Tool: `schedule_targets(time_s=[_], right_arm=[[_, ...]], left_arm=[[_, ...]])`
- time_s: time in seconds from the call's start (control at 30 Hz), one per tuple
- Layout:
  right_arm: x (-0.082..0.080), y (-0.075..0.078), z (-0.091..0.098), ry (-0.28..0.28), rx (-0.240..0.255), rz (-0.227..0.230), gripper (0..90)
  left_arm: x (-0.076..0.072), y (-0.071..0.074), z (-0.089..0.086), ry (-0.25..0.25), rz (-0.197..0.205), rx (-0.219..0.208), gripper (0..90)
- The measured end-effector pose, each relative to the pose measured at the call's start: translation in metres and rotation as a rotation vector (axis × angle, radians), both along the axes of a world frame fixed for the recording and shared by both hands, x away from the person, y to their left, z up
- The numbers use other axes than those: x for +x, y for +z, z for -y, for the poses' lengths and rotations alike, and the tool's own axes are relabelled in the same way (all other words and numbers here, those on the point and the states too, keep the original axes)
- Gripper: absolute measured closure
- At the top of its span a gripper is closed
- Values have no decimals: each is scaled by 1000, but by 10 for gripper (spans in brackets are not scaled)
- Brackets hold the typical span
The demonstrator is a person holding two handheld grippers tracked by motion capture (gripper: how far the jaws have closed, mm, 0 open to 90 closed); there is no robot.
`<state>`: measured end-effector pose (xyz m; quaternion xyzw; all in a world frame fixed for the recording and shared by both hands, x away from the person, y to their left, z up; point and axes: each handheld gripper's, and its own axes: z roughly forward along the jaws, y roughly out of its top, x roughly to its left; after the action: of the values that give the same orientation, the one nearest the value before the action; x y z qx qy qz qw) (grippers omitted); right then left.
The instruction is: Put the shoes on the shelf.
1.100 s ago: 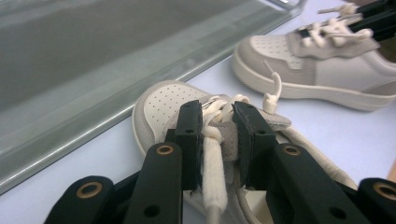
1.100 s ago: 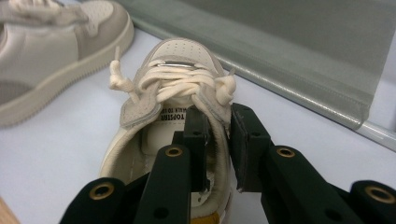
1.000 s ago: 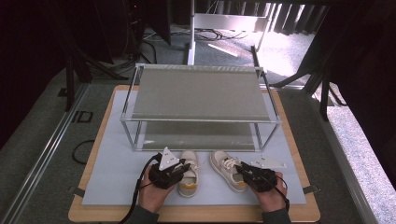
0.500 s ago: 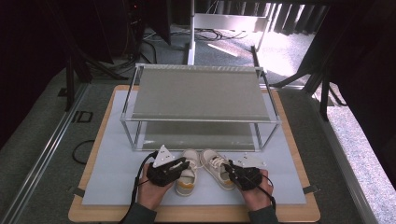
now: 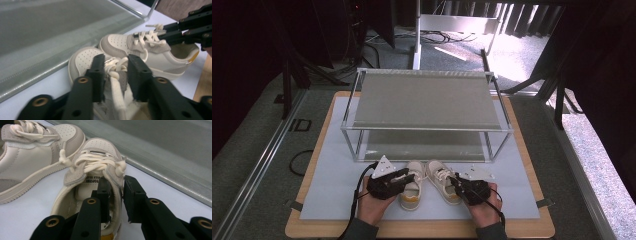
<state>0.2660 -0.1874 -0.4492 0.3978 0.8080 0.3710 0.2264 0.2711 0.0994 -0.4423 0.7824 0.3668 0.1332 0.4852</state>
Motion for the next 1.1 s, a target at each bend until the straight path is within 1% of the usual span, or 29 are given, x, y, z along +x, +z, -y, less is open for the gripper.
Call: schedule_targets(time_s=[0.07,0.13,0.2,0.27,0.37,0.47,0.53,0.67,0.73,0.83,0.9,0.97,1.03,1.1], right_arm=[[1,0,1,5,6,-6,738],[1,0,2,11,9,-10,732],[1,1,2,15,13,-17,725],[1,1,3,20,14,-19,714],[0,3,4,32,38,-24,660],[-3,9,8,43,67,-9,639],[-5,14,12,49,85,4,624],[-10,23,19,43,97,32,617],[-11,24,23,30,92,40,626],[-10,21,31,-1,84,34,648],[-10,17,35,-13,84,22,657],[-12,13,40,-18,85,11,655],[-14,10,43,-19,78,6,655],[-17,6,45,-19,72,-5,656]], left_arm=[[-1,2,0,11,6,14,584],[-3,4,-1,11,8,15,548],[-6,5,-3,17,9,18,532],[-7,6,-4,16,1,17,515],[-10,6,-8,17,2,16,505],[-13,8,-13,26,5,10,498],[-15,9,-16,19,3,3,492],[-19,8,-20,5,3,-5,470],[-21,8,-22,2,12,-5,458],[-25,8,-24,-8,19,-8,432],[-27,7,-26,-18,19,-4,408],[-30,8,-28,-28,19,-5,401],[-32,7,-29,-41,14,-15,393],[-32,6,-29,-47,13,-3,389]])
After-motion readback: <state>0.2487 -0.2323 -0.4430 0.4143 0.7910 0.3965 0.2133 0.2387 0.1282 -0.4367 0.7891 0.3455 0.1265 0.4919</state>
